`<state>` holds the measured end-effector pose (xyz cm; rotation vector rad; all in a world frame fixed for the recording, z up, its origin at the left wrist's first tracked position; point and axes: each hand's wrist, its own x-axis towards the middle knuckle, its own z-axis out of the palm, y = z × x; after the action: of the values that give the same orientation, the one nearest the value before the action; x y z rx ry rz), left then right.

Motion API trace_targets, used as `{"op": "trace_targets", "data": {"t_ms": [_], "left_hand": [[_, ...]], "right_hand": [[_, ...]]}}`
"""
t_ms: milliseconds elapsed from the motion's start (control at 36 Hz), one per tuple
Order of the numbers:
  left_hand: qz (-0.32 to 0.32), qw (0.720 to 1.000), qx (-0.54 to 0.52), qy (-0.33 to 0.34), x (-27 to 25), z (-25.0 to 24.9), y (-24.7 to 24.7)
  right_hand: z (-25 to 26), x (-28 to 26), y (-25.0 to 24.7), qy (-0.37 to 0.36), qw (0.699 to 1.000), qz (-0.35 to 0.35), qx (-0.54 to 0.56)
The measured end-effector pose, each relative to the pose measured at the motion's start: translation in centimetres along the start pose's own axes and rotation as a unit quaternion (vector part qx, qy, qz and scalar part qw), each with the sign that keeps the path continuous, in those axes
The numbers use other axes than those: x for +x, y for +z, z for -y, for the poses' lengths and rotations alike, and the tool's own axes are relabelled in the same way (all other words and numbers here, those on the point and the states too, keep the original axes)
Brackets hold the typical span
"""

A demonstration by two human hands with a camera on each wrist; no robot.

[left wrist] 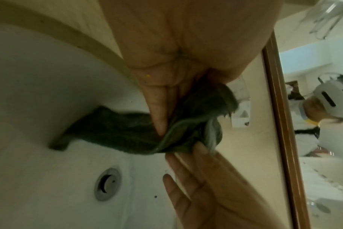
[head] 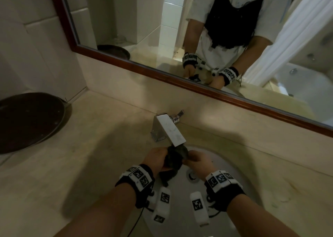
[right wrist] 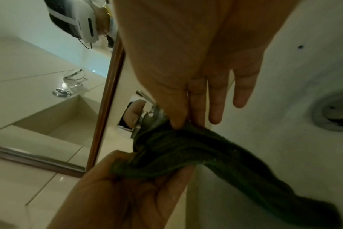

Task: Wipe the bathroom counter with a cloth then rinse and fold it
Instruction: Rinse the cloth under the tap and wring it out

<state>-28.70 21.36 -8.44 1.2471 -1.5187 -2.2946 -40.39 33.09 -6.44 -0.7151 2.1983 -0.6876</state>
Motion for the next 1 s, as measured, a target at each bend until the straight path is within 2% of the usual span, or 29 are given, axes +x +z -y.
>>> {"op": "trace_targets", "data": {"t_ms": [83,194,361,444,500,556,694,806,861,917,972,1000], "left_hand": [[0.003,0.997,0.078,0.025,-0.1,-0.4,-0.3],[0.012,0.984,0.171,0.041,-0.4,-1.1,-0.6],[-0.032,0.977,0.208,0.035,0.5,-0.3,-1.3],[-0.037,0.973,0.226,0.029,0.6,-0.1,-1.1],[-0.046,0.973,0.226,0.025,0.9,-0.2,-0.9],[-0.058,0.960,0.269,0.041,1.1,-0.2,-0.6],[-0.061,0.943,0.324,0.041,2.0,0.8,0.0],[-0.104,0.917,0.376,0.080,1.9,1.2,0.5],[-0.083,0.918,0.370,0.116,2.0,1.2,0.8],[-0.022,0.904,0.409,0.123,2.0,1.1,1.0],[0.044,0.870,0.484,0.085,1.7,0.9,1.3],[0.063,0.862,0.499,0.062,1.6,1.1,1.4]], "right_hand": [[-0.4,0.0,-0.3,0.012,0.999,-0.023,0.037],[-0.6,0.1,-0.9,0.037,0.987,-0.022,0.156],[-0.6,0.3,-1.6,-0.008,0.993,-0.048,0.108],[-0.9,0.3,-2.0,-0.024,0.986,-0.083,0.144],[-0.8,0.3,-2.2,0.001,0.965,-0.108,0.239],[-0.6,0.5,-2.3,0.034,0.933,-0.119,0.338],[0.9,0.5,-2.0,0.108,0.879,-0.063,0.461],[1.6,1.1,-1.7,0.150,0.826,-0.034,0.543],[1.7,1.5,-1.6,0.160,0.806,-0.001,0.569],[1.8,1.8,-1.6,0.169,0.793,0.008,0.586],[1.7,2.1,-1.5,0.174,0.777,0.004,0.605],[1.7,2.2,-1.4,0.172,0.767,0.007,0.618]]}}
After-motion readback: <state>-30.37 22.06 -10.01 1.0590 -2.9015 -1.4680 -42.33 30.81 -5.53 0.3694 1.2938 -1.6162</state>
